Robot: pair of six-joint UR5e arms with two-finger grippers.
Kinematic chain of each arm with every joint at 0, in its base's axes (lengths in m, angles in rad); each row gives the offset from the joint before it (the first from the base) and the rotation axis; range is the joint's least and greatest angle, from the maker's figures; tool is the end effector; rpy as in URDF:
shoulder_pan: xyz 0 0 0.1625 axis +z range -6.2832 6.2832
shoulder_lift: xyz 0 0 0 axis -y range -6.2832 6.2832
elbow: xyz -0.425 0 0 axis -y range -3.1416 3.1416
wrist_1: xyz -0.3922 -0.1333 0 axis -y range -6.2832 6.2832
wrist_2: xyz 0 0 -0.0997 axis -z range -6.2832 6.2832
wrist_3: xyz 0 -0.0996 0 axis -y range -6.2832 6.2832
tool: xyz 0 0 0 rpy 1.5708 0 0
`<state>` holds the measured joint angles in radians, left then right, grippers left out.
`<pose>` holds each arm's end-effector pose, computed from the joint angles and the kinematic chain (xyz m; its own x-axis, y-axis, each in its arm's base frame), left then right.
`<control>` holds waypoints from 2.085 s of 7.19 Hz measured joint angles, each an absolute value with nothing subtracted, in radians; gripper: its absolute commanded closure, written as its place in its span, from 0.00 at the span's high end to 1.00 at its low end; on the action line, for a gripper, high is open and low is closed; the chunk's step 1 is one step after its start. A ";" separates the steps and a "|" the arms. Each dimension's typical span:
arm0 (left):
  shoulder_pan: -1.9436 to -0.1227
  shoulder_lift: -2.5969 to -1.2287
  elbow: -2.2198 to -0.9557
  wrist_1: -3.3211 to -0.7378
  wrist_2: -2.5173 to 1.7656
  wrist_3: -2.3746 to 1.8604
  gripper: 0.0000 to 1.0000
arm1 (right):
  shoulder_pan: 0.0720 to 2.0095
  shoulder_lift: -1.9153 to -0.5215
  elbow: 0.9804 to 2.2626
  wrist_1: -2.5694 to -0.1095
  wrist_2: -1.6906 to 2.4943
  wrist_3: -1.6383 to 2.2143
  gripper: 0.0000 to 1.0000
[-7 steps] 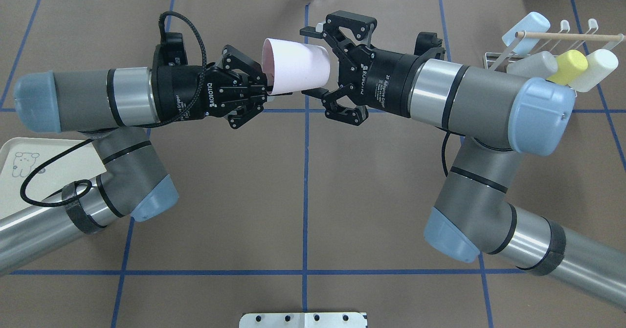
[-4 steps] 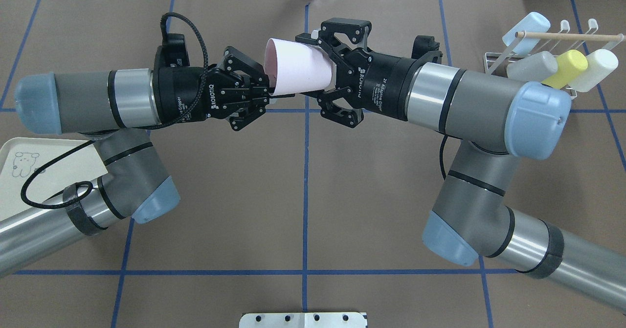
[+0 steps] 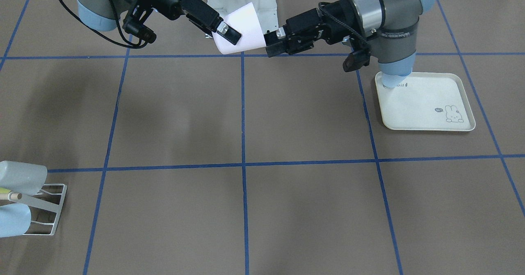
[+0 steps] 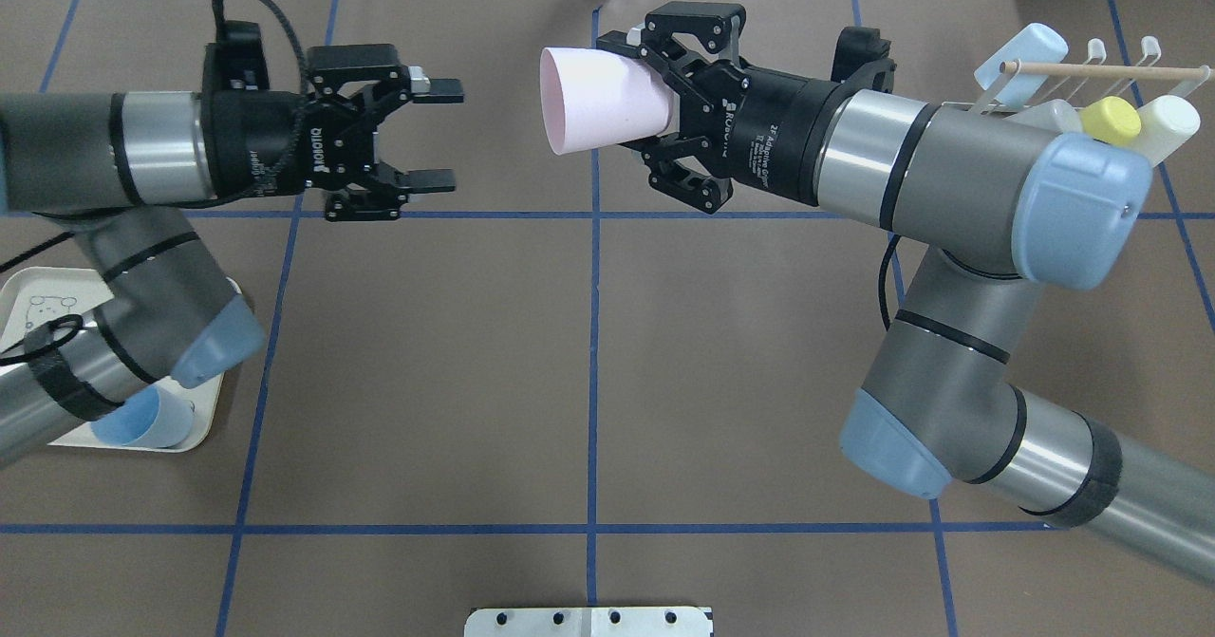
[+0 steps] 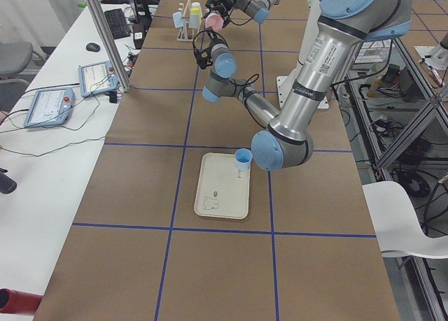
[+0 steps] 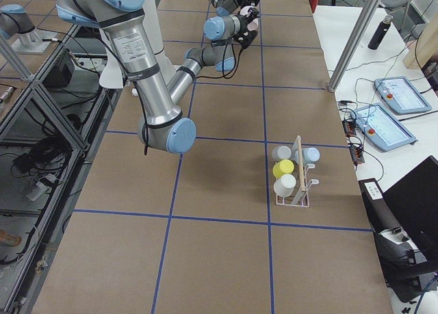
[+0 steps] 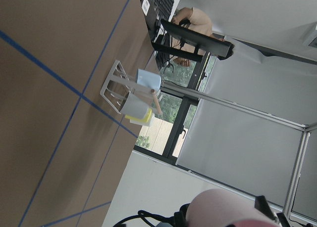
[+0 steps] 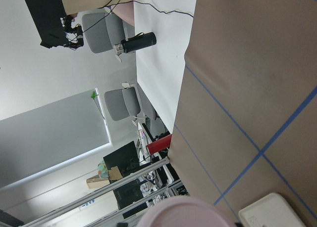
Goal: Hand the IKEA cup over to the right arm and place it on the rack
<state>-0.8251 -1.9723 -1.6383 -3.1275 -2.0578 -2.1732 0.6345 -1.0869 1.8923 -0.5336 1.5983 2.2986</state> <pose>0.3103 -0.4637 0.2482 -0.4519 -0.2488 -0.8567 0.1310 0.9314 -0.3396 -0.3564 -0.4244 0.1331 -0.5414 0.4272 0.7241 -0.2827 0.7187 -0.6353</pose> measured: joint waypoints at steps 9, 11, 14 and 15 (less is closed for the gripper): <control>-0.870 -1.293 -1.935 -2.414 -2.043 -1.348 0.99 | 0.900 -1.254 1.952 -0.921 1.601 1.537 0.00; -0.758 -1.208 -1.996 -2.349 -1.960 -1.345 0.94 | 0.934 -1.257 1.947 -0.977 1.598 1.429 0.00; -0.677 -1.190 -2.005 -2.297 -1.945 -1.348 0.44 | 1.026 -1.288 1.920 -1.043 1.588 1.236 0.00; -0.671 -1.194 -2.004 -2.292 -1.947 -1.349 0.23 | 1.061 -1.306 1.901 -1.045 1.587 1.186 0.00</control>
